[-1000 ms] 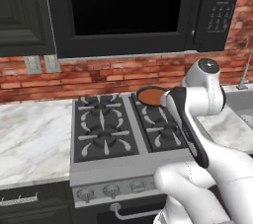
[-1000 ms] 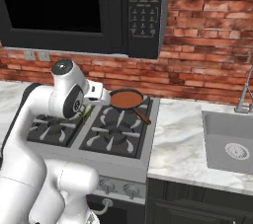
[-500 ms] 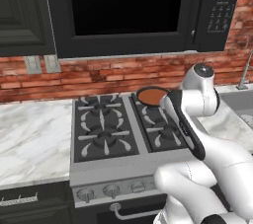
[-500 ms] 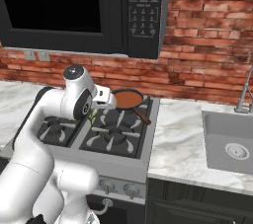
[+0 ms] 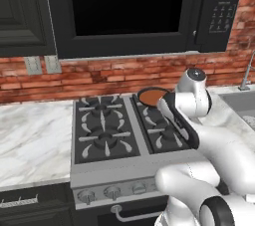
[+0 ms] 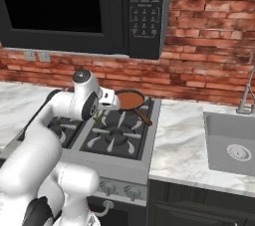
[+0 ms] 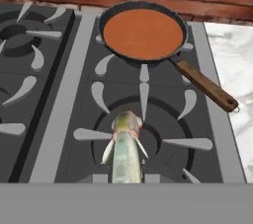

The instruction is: Retrieve the fish from the fridge and place it on the saucepan with marinade on the stove.

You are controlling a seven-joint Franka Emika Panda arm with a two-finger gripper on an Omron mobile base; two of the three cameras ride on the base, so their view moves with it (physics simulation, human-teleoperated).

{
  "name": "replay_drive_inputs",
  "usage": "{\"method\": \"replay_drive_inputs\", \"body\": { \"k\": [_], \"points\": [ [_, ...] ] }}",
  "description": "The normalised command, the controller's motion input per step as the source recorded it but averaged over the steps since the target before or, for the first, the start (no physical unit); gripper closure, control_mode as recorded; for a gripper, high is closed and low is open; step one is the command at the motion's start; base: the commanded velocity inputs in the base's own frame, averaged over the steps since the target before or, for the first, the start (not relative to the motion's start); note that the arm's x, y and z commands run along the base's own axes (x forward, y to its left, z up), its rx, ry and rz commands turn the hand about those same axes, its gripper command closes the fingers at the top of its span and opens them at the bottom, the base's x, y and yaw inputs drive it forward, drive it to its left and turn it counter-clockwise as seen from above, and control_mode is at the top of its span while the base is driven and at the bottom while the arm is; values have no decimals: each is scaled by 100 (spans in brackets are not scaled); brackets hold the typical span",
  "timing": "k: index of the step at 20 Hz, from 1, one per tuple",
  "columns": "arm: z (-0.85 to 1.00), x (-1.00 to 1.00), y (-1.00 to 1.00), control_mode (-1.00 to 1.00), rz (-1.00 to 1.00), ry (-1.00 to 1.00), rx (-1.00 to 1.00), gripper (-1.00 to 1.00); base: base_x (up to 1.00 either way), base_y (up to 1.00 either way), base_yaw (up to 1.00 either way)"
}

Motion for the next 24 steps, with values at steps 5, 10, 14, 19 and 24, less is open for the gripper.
{"method": "replay_drive_inputs", "body": {
  "k": [5,10,14,19,24],
  "points": [
    [-9,46,0,-100,0,1,0,100,0,0,0],
    [0,53,0,-100,0,1,0,100,0,0,0],
    [-7,48,-4,-100,0,0,0,100,0,0,0],
    [-21,35,-3,-100,0,2,0,100,0,0,0],
    [-16,34,-3,-100,0,2,0,100,0,0,0]
  ]
}}
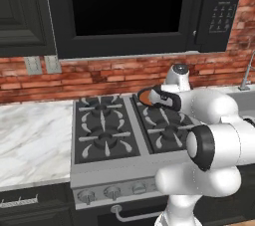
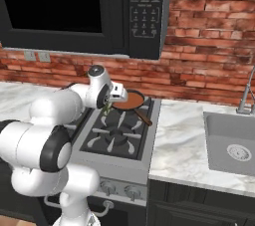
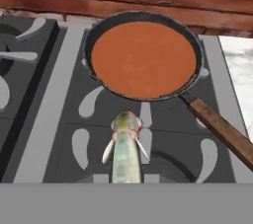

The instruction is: Retrieve the fish from the fridge and place it on the saucepan with marinade on the stove.

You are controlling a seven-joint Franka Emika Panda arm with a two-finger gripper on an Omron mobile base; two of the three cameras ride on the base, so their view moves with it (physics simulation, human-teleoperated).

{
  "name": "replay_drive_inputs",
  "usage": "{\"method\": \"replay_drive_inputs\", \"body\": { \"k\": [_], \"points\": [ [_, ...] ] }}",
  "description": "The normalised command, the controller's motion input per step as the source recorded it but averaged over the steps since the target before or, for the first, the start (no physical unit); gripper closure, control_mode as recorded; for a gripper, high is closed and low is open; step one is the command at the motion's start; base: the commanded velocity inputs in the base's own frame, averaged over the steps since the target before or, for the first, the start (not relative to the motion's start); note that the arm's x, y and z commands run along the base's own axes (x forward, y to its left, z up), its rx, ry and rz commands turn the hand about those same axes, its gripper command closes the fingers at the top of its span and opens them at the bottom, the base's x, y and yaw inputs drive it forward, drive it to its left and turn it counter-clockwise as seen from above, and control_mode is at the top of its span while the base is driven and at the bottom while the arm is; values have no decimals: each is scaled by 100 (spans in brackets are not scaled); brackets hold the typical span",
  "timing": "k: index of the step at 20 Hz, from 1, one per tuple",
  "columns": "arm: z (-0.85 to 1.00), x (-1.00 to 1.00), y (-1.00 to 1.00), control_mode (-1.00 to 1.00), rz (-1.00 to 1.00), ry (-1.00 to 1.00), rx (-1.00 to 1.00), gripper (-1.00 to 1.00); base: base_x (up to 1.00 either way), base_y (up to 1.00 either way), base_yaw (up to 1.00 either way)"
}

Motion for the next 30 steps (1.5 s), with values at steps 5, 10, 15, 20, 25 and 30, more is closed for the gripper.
{"method": "replay_drive_inputs", "body": {
  "k": [5,10,15,20,25,30],
  "points": [
    [-1,40,-2,-100,0,1,0,100,0,0,0],
    [-8,25,-9,-100,0,2,0,100,0,0,0],
    [-8,28,-7,-100,0,4,0,100,0,0,0],
    [-3,30,-1,-100,0,4,0,100,0,0,0],
    [-10,35,0,-100,0,2,0,100,0,0,0],
    [-19,31,0,-100,0,4,0,100,0,0,0]
  ]
}}
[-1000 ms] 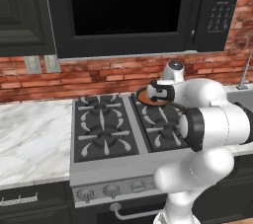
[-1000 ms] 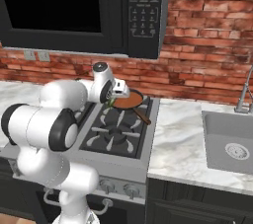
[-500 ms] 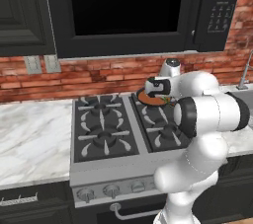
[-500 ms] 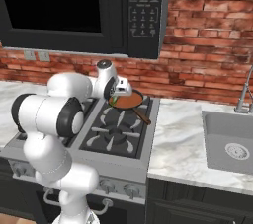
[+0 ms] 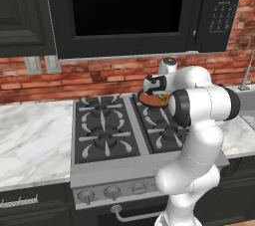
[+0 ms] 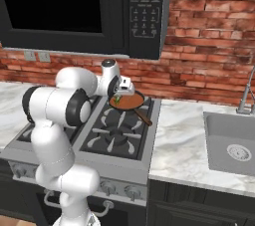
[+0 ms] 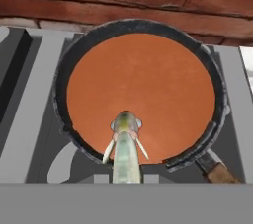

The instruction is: Retrieve the fish from the fridge and place it on the saucepan with marinade on the stove.

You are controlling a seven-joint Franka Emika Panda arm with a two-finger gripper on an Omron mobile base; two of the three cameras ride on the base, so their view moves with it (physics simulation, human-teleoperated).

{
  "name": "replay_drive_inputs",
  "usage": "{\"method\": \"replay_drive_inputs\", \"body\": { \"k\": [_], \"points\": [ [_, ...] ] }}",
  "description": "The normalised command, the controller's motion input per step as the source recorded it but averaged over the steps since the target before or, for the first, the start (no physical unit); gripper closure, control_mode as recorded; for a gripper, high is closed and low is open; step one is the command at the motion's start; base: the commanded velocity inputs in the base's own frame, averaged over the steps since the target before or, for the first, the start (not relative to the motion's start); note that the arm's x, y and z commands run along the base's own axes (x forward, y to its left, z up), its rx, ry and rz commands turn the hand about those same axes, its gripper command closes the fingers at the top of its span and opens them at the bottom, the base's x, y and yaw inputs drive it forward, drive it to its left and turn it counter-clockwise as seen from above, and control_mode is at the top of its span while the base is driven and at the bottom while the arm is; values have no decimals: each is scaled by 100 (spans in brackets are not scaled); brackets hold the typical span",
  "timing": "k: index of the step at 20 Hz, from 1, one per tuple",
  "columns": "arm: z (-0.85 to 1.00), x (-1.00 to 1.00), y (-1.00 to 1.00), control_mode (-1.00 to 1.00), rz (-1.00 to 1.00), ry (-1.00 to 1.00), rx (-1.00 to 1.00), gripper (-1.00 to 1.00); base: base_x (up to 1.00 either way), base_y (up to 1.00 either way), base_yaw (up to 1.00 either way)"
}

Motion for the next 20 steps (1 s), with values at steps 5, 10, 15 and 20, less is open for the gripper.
{"method": "replay_drive_inputs", "body": {
  "k": [5,10,15,20],
  "points": [
    [-23,27,-3,-100,0,1,0,100,0,0,0],
    [-10,13,-2,-100,0,0,0,100,0,0,0],
    [-4,21,0,-100,0,5,0,100,0,0,0],
    [-3,8,0,-100,0,3,0,100,0,0,0]
  ]
}}
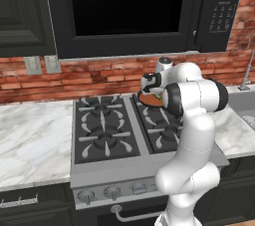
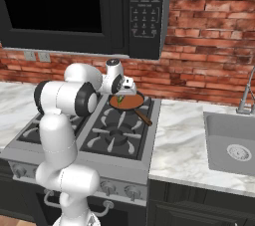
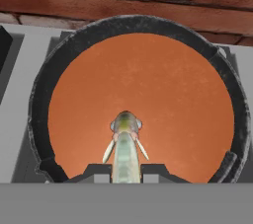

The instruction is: Retrieve the fish from the fridge and place it on the saucepan with marinade on the stove.

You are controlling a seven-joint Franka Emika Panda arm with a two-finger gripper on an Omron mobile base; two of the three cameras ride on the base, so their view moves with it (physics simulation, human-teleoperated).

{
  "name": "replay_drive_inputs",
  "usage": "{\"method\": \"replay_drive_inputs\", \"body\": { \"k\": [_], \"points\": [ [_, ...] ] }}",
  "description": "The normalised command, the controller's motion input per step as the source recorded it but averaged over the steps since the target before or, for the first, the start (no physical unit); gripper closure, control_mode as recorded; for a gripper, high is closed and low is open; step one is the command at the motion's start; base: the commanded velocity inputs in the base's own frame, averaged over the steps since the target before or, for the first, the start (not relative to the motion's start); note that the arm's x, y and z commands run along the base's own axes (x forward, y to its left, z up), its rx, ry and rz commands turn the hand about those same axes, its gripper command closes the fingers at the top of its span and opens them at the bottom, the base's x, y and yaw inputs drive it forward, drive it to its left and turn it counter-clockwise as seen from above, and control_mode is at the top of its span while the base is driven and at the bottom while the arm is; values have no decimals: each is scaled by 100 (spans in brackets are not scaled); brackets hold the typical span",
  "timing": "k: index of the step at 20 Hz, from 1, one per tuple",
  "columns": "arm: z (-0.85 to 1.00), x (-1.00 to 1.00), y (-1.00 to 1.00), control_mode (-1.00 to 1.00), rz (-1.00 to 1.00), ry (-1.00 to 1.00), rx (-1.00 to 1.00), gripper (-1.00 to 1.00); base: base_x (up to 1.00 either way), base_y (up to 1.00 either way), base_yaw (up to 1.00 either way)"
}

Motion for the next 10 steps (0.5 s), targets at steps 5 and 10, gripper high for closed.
{"method": "replay_drive_inputs", "body": {
  "k": [5,10],
  "points": [
    [-6,13,-1,-100,0,3,0,100,0,0,0],
    [-7,11,-5,-100,0,3,0,100,0,0,0]
  ]
}}
